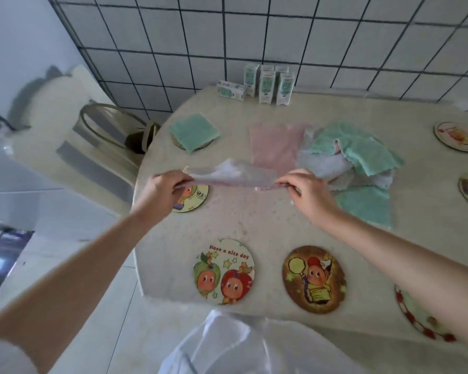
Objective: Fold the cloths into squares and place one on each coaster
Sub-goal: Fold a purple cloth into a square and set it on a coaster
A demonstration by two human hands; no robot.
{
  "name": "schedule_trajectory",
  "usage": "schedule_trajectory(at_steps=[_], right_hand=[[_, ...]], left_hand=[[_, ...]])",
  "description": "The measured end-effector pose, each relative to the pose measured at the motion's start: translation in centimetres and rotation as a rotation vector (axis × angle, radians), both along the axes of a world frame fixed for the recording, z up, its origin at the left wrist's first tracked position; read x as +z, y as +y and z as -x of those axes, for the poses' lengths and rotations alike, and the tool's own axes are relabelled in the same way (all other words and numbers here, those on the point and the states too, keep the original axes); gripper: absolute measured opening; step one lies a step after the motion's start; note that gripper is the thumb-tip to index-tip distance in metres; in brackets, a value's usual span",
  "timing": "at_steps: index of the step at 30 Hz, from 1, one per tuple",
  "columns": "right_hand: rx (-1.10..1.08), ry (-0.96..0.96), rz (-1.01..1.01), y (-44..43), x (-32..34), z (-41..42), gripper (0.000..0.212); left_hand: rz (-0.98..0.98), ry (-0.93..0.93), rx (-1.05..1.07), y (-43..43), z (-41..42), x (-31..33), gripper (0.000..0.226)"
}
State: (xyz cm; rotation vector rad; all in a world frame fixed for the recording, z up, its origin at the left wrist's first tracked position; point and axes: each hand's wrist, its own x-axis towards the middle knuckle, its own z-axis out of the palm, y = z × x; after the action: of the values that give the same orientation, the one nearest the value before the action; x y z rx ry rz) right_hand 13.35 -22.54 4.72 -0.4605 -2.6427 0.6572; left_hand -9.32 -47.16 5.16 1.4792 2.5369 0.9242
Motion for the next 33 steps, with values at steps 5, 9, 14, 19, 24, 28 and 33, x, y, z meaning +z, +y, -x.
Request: schedule_trajectory(at_steps=[5, 9, 14, 19, 24, 28, 33], right_hand=[[0.073, -0.163, 0.094, -4.3, -6.3, -4.3, 0.026], [0.094, -0.291, 0.147, -6.6, -9.4, -7.4, 0.026], [0.072, -0.389, 0.172, -8.7, -11.3, -10.2, 0.024], [0.026, -0.365, 0.254, -9.0, -11.6, -10.9, 0.019], [-0.131, -0.304, 0.31, -6.9, -10.7, -9.0, 0.008], [-0.234, -0.267, 0.397, -4.4, -10.0, -5.9, 0.012], [-0.288, -0.242, 0.524, -1.1, -9.7, -0.9, 0.01]], left_hand=[[0.087, -0.106, -0.067, -5.1, -4.8, -6.9, 0.023], [0.14, -0.186, -0.051, -8.0, -7.9, -10.2, 0.027], [0.215, -0.28, -0.038, -10.1, -10.4, -11.8, 0.025], [0.23, -0.381, 0.091, -10.3, -10.9, -11.7, 0.019], [0.275, -0.564, 0.357, -8.7, -9.4, -11.6, 0.006], [0.201, -0.694, 0.569, -6.3, -6.6, -11.8, 0.018], [0.15, -0.762, 0.644, -2.7, -3.3, -11.4, 0.017]])
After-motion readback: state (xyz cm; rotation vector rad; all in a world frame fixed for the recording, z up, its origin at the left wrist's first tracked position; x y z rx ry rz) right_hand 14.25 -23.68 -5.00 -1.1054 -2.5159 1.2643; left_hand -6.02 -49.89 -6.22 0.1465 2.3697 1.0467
